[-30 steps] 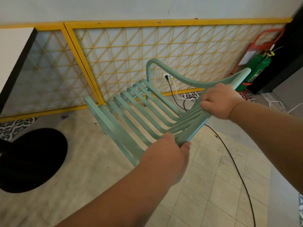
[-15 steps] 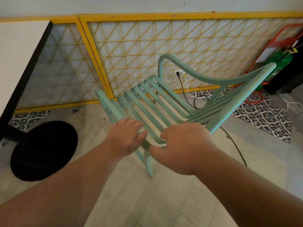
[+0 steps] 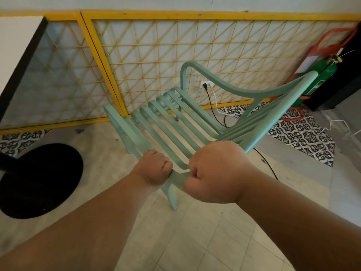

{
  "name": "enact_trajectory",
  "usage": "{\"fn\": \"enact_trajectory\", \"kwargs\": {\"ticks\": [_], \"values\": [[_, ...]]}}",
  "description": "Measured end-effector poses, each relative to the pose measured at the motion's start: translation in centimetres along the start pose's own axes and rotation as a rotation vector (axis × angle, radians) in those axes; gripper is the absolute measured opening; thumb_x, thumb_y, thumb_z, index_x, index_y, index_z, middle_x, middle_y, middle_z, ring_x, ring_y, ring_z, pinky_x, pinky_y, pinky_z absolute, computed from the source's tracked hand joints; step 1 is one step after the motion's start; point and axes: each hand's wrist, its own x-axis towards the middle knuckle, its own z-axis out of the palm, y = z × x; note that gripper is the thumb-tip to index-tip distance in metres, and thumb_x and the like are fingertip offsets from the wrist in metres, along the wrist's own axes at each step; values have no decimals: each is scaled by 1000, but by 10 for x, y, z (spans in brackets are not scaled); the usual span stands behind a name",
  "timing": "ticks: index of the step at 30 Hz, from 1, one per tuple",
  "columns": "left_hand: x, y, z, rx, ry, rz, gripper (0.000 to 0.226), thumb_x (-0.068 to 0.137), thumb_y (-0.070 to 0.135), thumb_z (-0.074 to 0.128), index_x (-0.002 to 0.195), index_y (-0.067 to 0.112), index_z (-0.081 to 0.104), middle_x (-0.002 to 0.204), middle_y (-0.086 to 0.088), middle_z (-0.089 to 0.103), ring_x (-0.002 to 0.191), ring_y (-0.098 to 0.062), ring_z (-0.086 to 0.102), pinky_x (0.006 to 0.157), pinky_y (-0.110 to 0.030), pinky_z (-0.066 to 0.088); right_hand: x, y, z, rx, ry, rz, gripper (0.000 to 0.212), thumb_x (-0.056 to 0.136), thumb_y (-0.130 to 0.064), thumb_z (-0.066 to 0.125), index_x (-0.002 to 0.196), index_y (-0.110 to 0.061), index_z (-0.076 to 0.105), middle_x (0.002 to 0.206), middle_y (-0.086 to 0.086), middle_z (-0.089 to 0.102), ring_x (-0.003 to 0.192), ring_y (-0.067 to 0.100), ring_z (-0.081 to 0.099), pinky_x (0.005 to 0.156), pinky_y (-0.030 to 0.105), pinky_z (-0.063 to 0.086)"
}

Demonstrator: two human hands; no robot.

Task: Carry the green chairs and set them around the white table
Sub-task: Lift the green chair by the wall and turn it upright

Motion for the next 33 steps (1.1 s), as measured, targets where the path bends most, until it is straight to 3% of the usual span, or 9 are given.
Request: {"fn": "enact_trajectory", "kwargs": {"ticks": [4,9,14,19,23,26,31,33], "values": [[-2,3,-1,13,18,24,81,74,40,2,92,2,71,101,-16,71,102,-33,59,96,-40,35,0,3,0,-4,19,-2,40,74,-49,36,56,-14,41,53,0,35,51,18,37,50,30,37],[-4,16,0,10,118,21,85,74,46,1,88,1,71,96,-18,71,100,-34,60,96,-43,39,-9,12,3,-17,43,-14,42,67,-50,25,55,-13,38,53,2,33,52,20,36,52,33,41],[-5,27,23,48,27,-15,48,73,36,-2,73,21,43,93,-6,63,100,-27,53,101,-42,37,-22,23,7,3,96,32,47,63,-53,17,52,-11,34,50,4,32,50,21,37,53,34,46],[-8,42,28,124,-10,-31,51,68,33,-4,75,21,45,90,-4,60,98,-28,52,100,-44,37,-28,32,8,6,110,63,47,67,-53,15,52,-12,34,51,3,32,50,19,34,52,36,44],[-12,64,23,156,-59,-50,33,69,23,11,76,18,42,81,-1,47,95,-28,51,102,-43,37,-33,45,11,25,131,68,43,69,-51,22,50,-13,29,50,3,32,49,20,33,50,35,41],[-12,79,30,99,-13,-124,20,86,24,26,69,23,37,76,5,44,88,-21,44,104,-40,38,-38,59,11,35,128,61,42,70,-51,26,49,-14,26,48,3,30,49,21,32,49,35,39],[-14,96,48,91,59,-246,23,81,23,37,59,25,30,63,9,35,77,-21,43,95,-41,43,-43,74,9,-23,70,15,44,68,-52,25,50,-12,30,49,4,32,50,20,32,51,33,36],[-14,104,53,66,52,-284,19,83,23,41,64,23,40,68,7,42,83,-23,47,97,-45,43,-46,81,8,-47,55,0,45,66,-52,25,51,-11,31,50,5,33,50,21,32,52,33,36]]}}
